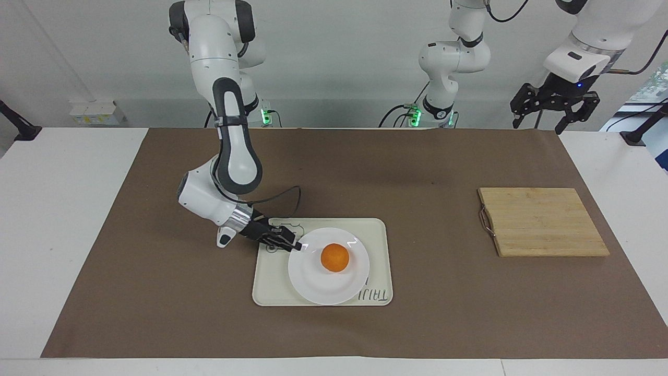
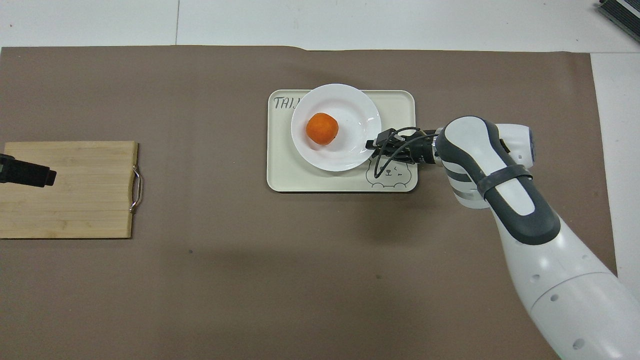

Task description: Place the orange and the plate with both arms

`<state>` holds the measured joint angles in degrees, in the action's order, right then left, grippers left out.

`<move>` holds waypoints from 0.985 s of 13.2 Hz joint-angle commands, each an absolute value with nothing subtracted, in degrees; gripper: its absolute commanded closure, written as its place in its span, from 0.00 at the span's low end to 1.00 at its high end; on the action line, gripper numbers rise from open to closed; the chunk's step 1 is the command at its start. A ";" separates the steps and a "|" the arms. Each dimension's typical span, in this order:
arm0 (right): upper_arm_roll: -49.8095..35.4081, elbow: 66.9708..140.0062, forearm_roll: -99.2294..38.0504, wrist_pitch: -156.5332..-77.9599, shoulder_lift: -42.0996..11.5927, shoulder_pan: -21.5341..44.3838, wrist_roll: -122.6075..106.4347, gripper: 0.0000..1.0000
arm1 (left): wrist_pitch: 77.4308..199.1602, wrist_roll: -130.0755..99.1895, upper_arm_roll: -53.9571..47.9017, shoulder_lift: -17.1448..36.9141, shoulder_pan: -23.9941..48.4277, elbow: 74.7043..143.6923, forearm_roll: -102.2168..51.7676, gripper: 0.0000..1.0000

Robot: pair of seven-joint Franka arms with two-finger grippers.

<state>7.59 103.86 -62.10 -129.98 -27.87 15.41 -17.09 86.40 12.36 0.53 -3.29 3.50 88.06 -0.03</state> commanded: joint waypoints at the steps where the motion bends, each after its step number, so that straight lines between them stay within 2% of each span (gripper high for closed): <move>1: 8.61 104.68 -51.64 -130.34 -23.65 15.12 -11.89 0.00 | 86.22 11.95 0.18 -3.78 2.90 87.80 -0.26 0.00; 4: 9.32 102.13 -29.61 -129.64 -21.11 15.21 -1.97 0.00 | 86.22 11.95 0.18 -3.78 2.90 87.80 -0.26 0.00; 6: 9.58 102.39 -20.43 -126.41 -17.51 15.12 2.44 0.00 | 86.22 11.95 0.18 -3.78 2.90 87.80 -0.26 0.00; 13: 11.51 102.13 -6.61 -105.23 -7.48 12.75 3.96 0.00 | 86.22 11.95 0.18 -3.78 2.90 87.80 -0.26 0.00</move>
